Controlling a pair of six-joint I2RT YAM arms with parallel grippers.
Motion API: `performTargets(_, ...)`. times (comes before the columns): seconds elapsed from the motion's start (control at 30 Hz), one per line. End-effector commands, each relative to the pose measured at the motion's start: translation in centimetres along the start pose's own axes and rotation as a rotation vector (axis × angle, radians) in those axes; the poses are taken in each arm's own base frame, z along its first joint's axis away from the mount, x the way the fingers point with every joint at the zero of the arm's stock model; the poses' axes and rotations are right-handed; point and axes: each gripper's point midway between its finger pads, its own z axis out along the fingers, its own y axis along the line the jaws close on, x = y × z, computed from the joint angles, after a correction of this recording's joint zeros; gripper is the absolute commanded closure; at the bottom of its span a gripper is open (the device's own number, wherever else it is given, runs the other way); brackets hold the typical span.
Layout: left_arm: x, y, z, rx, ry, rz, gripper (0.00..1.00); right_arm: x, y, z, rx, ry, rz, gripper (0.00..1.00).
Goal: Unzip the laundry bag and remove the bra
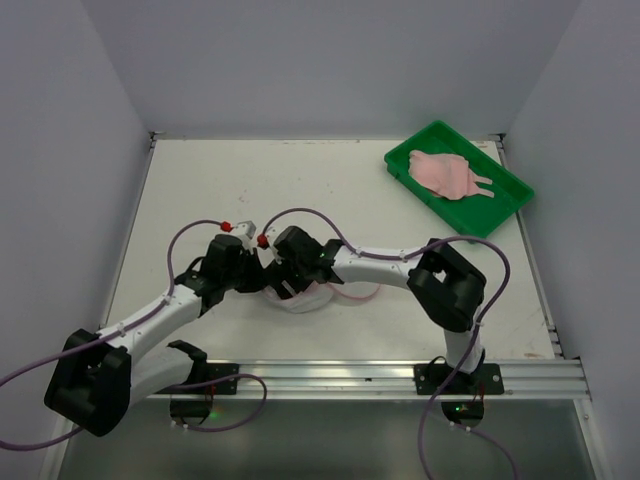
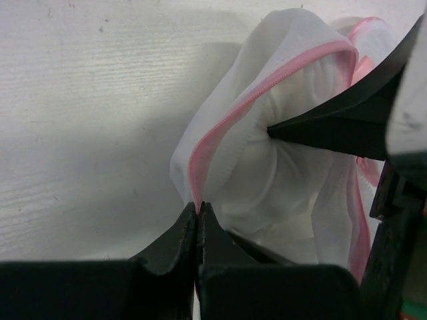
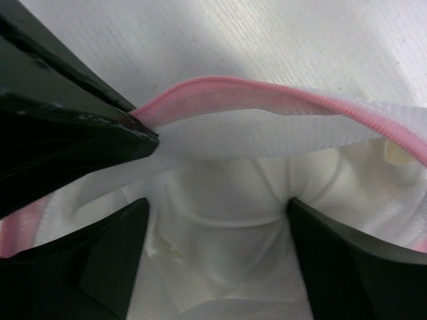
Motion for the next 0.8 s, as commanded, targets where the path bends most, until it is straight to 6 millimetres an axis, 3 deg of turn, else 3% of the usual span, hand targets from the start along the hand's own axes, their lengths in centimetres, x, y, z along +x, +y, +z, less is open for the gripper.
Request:
performTargets(0.0,0.0,0.5,0.4,-0.019,-0.009,-0.031,1.00,3.1,-1.4,1.5,0.051,0.114,-0.006,0.19)
performTargets(0.07,0.1,0.7,0.6,-0.026,-0.008,-0.038,1.00,3.2,-1.5,1.7,0.053,0.120,-0.005,0.29)
performTargets(0.1,0.2,0.8,0.6,-0.031,-0.006,-0.045,1.00,3.2,-1.7,1.8,0.055,0.122,-0.001,0.44)
performTargets(0.17,0.3,0.9,0.7,-0.033,-0.004,-0.048,1.00,3.1,-2.0,1.5,0.058,0.117,0.013,0.60)
performTargets(0.2,0.2,0.9,0.7,-0.033,-0.007,-0.054,1.00,3.0,-2.1,1.3,0.060,0.110,0.023,0.75)
performTargets(0.3,0.2,0.9,0.8,-0.034,-0.008,-0.059,1.00,1.5,-2.4,-0.3,0.047,0.047,0.042,1.00)
performTargets(0.43,0.2,0.7,1.1,-0.024,-0.008,-0.069,1.00,-1.6,-1.1,-3.6,-0.036,-0.085,0.056,1.00)
performTargets(0.57,-0.5,0.1,1.3,-0.009,-0.009,-0.069,1.00,-5.7,0.4,-8.2,-0.118,-0.257,0.045,1.00)
performTargets(0.77,-1.6,-0.9,1.2,0.022,-0.027,-0.057,1.00,-8.8,1.8,-13.2,-0.238,-0.434,0.012,1.00)
